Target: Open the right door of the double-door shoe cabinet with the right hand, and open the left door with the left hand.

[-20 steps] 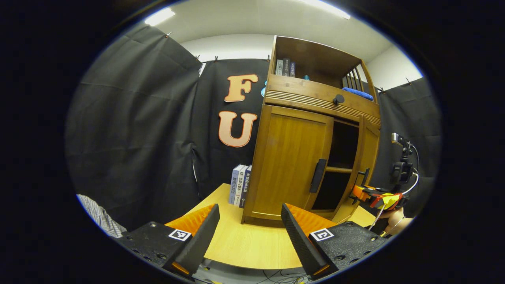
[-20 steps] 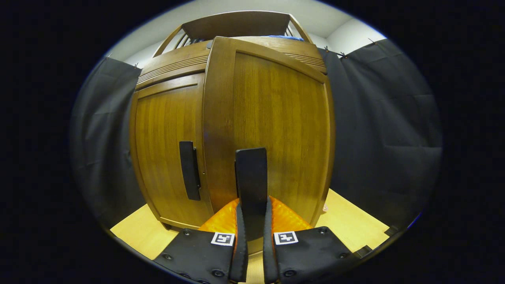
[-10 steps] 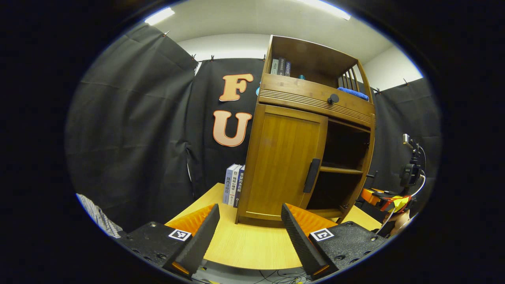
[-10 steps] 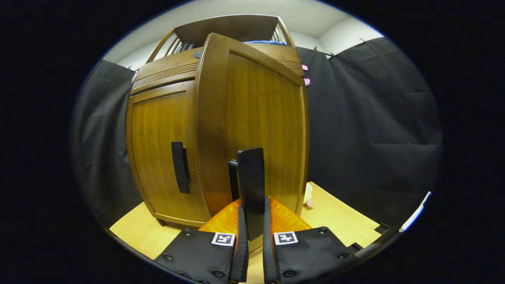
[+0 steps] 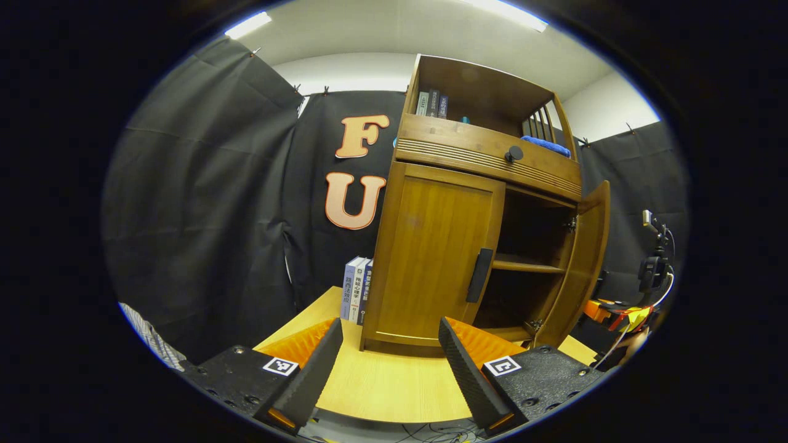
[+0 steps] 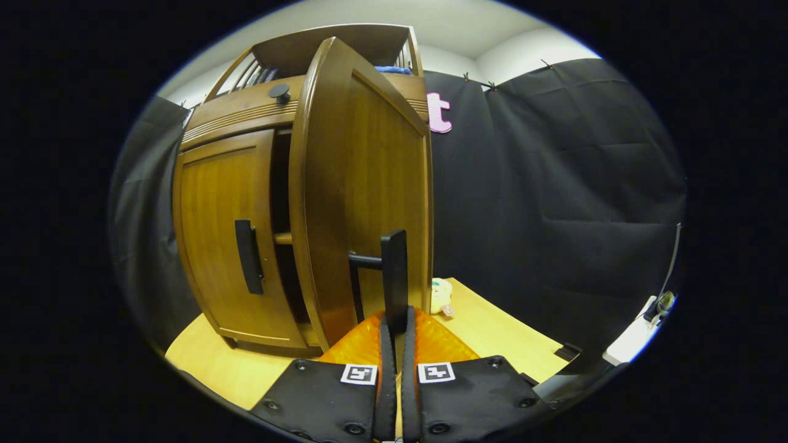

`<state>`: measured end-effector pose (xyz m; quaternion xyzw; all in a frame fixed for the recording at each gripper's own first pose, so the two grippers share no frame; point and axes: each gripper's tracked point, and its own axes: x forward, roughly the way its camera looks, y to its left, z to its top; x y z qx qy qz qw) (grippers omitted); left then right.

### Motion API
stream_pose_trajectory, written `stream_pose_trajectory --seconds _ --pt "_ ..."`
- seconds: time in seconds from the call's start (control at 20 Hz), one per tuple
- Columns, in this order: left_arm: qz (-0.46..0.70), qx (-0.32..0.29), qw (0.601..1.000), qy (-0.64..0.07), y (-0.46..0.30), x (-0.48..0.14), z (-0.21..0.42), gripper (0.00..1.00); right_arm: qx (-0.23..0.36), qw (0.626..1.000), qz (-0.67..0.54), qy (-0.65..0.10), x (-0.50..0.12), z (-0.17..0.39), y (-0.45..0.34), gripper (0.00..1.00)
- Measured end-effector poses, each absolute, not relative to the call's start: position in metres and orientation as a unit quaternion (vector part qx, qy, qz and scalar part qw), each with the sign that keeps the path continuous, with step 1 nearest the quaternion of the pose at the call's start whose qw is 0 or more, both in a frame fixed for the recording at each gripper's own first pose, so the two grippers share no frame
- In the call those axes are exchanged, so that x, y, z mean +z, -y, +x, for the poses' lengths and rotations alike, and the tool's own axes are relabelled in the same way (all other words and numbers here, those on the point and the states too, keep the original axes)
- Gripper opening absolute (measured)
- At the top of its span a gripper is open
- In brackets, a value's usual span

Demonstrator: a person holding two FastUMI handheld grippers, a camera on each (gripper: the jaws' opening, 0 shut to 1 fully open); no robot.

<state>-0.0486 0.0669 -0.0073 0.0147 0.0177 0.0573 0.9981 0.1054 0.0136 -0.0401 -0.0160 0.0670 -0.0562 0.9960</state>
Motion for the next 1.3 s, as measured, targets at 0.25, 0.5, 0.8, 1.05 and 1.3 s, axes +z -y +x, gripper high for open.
stream_pose_trajectory --seconds 0.25,0.5,0.8,1.05,1.3 --pt "0.016 0.04 0.999 -0.023 -0.05 -0.012 -0.042 0.95 -0.071 0.995 -0.011 -0.066 -0.038 0.098 0.014 0.15" --pt "0.014 0.029 0.999 -0.03 -0.033 -0.017 -0.038 0.95 -0.082 0.994 -0.003 -0.067 -0.04 0.088 0.036 0.08" --pt "0.022 0.011 0.999 -0.037 -0.009 -0.023 -0.031 0.95 -0.087 0.994 -0.019 -0.069 -0.041 0.074 0.06 0.08" --pt "0.014 0.002 0.999 -0.038 0.015 -0.025 -0.025 0.92 -0.102 0.992 -0.015 -0.073 -0.036 0.07 0.096 0.12" --pt "0.018 -0.001 0.999 -0.035 0.04 -0.024 -0.015 0.92 -0.113 0.99 -0.018 -0.077 -0.032 0.067 0.13 0.08"
